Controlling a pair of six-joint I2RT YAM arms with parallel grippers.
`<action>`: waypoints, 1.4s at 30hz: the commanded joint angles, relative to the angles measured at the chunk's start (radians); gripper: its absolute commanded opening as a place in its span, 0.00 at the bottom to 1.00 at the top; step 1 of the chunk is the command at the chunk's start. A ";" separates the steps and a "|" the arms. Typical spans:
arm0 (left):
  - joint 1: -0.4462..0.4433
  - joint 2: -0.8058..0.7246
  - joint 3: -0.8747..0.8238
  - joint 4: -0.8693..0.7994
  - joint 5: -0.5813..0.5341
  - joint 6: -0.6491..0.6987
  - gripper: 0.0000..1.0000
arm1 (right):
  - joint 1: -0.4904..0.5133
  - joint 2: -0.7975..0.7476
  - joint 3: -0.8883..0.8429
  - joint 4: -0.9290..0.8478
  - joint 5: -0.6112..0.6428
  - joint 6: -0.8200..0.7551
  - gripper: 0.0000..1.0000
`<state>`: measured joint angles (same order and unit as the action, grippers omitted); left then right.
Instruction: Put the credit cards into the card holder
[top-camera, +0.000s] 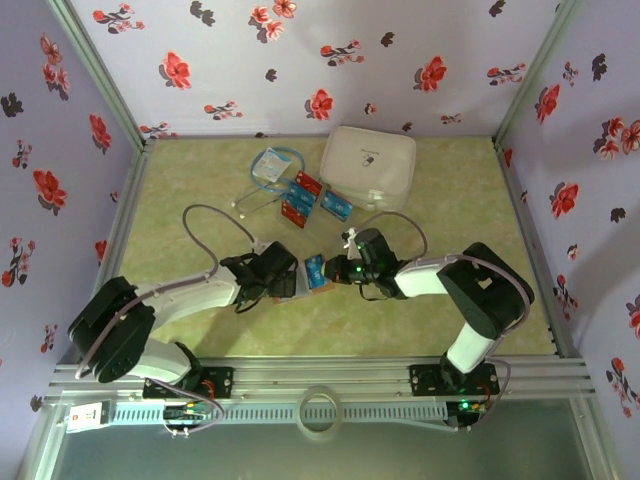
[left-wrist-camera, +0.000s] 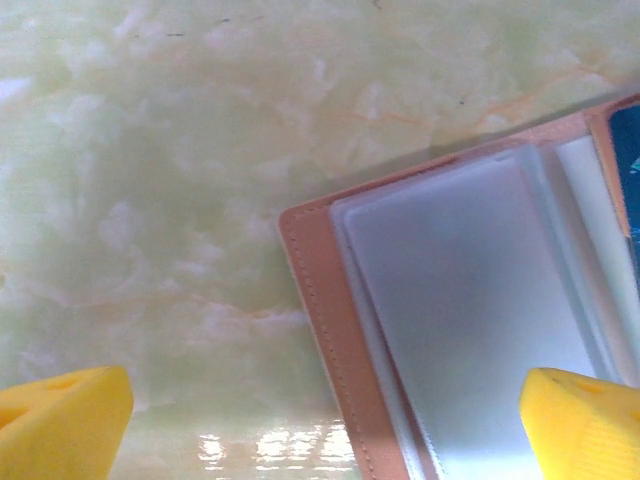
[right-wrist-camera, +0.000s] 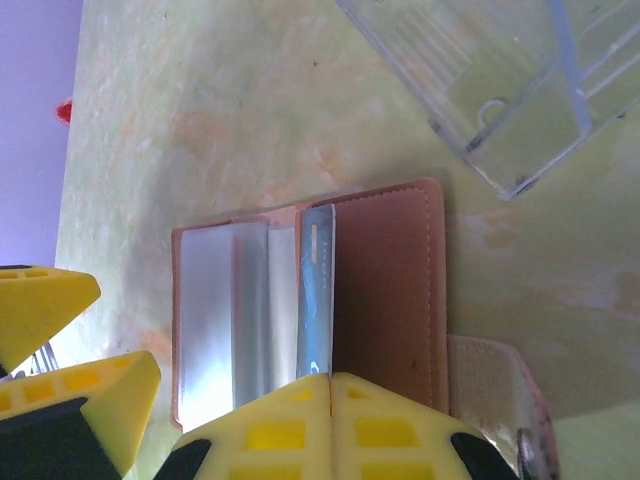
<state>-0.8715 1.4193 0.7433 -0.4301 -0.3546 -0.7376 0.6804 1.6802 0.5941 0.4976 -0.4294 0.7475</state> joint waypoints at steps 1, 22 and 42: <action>-0.016 0.025 0.017 -0.007 0.006 0.011 1.00 | -0.005 -0.003 -0.036 0.029 0.022 0.027 0.00; -0.020 0.012 -0.068 -0.002 -0.029 -0.026 1.00 | 0.036 -0.054 -0.078 0.039 0.052 0.072 0.00; -0.001 -0.027 -0.107 -0.033 -0.049 -0.049 1.00 | 0.028 -0.089 0.023 -0.035 0.031 0.038 0.00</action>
<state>-0.8787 1.4101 0.6579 -0.4232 -0.3679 -0.7696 0.7097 1.6211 0.5800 0.4942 -0.4076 0.8127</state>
